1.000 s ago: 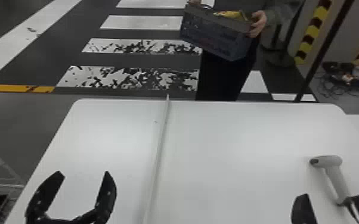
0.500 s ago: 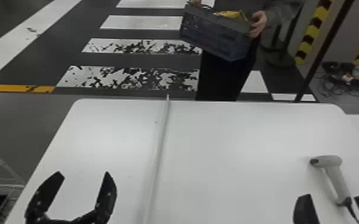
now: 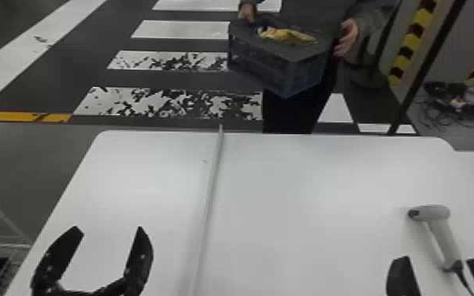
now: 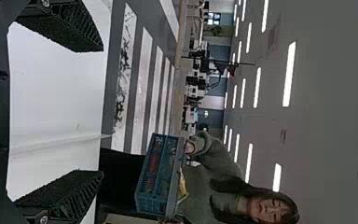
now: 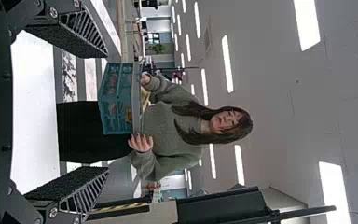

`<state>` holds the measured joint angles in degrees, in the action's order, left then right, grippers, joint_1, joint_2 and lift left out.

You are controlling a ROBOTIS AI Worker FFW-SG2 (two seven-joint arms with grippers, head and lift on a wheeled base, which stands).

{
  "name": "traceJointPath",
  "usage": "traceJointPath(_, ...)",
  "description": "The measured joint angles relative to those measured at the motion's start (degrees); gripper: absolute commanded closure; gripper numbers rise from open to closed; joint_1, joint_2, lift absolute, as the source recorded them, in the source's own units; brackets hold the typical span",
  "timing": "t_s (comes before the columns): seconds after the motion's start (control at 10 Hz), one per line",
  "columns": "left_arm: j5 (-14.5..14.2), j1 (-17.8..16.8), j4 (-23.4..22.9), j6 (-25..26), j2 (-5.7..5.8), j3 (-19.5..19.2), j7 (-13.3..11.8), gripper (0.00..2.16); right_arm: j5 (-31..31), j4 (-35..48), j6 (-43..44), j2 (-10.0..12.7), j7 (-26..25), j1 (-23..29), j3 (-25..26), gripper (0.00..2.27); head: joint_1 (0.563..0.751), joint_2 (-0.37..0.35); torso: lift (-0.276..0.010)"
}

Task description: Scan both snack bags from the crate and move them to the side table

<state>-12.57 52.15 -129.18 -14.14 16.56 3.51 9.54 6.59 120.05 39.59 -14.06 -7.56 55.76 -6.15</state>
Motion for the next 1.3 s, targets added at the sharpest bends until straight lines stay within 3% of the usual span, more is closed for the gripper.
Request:
traceJointPath(0.5,0.24,0.05,0.63,-1.45,-0.01,0.00,0.01,0.08,0.00,-0.02,-0.03,0.02,0.00,0.03,0.00,0.14,0.695,0.029,-0.095)
traceJointPath(1.1,0.78,0.58,1.22,-3.18,-0.11,-0.97,1.96,0.08,-0.01,-0.73,1.52,0.00,0.00,0.12,-0.17,0.14,0.695,0.053,-0.095)
traceJointPath(1.3,-1.78,0.58,1.91,-4.76,-0.61,-3.38,1.77,0.09,-0.03,-0.89,2.29,0.00,0.04,0.28,-0.18,0.14,0.695,0.102,-0.095)
